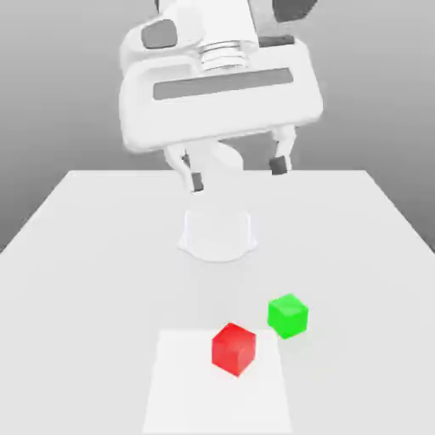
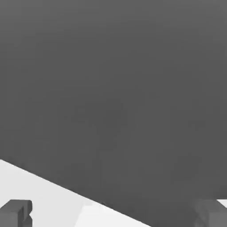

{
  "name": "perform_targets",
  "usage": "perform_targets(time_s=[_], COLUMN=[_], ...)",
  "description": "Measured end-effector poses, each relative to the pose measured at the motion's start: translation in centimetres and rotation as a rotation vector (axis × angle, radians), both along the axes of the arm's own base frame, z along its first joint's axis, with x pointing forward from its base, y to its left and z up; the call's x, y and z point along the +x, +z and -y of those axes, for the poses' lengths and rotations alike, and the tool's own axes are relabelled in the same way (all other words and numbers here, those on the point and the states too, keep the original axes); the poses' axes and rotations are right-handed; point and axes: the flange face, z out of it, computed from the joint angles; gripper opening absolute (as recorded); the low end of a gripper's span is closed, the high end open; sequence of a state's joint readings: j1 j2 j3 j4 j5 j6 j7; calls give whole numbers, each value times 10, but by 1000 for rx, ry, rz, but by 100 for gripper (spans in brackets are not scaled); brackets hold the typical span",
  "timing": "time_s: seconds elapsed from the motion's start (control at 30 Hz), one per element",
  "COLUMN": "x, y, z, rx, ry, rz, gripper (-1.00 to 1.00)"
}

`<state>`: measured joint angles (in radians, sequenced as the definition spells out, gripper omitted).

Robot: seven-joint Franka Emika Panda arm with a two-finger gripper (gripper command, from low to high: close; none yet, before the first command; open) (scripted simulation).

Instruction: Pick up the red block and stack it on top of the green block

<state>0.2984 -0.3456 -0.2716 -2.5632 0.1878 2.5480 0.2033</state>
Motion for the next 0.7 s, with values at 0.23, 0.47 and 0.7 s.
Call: perform_targets(time_s=[0.23, 0.47, 0.7], x=[-19, -59, -65], y=[-107, -185, -208], z=[-18, -19, -15], rx=[-100, -231, -284], ry=[201, 398, 460], rz=[-134, -237, -250], gripper=[0, 0, 0])
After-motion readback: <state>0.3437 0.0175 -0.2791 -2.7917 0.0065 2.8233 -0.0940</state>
